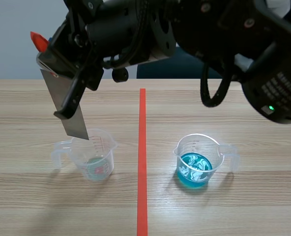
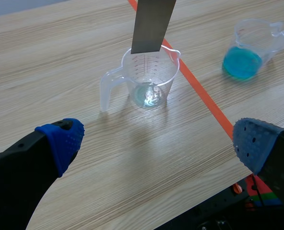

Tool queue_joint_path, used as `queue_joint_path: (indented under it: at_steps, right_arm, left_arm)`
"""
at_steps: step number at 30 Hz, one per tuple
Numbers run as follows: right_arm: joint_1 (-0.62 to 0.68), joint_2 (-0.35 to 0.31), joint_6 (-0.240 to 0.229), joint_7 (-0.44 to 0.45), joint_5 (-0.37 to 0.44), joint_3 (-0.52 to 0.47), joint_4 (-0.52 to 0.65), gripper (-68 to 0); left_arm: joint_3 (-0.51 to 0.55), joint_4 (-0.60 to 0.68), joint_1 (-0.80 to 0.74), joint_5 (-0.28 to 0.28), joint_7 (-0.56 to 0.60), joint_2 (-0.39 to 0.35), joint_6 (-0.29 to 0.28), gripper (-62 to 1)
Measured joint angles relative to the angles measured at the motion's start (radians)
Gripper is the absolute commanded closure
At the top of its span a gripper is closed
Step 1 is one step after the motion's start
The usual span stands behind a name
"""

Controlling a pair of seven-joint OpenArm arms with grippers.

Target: Do the redox reaction experiment

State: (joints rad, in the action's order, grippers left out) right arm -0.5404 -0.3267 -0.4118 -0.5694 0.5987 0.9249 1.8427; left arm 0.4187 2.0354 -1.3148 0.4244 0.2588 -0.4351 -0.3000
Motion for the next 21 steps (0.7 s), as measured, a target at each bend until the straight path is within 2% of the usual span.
queue_joint_path:
  at_steps: [5, 9, 21]
  right_arm:
    - [-0.060, 0.000, 0.002, -0.051, 0.084, -0.003, 0.002, -0.8]
    - [-0.085, 0.000, 0.022, -0.078, 0.132, -0.003, 0.002, -0.8]
    - [-0.097, 0.000, 0.024, -0.087, 0.139, -0.003, 0.002, -0.8]
  left_arm:
    - [0.000, 0.000, 0.000, 0.000, 0.000, 0.000, 0.000, -62.3]
    - [0.000, 0.000, 0.000, 0.000, 0.000, 0.000, 0.000, -62.3]
    - [0.000, 0.000, 0.000, 0.000, 0.000, 0.000, 0.000, -62.3]
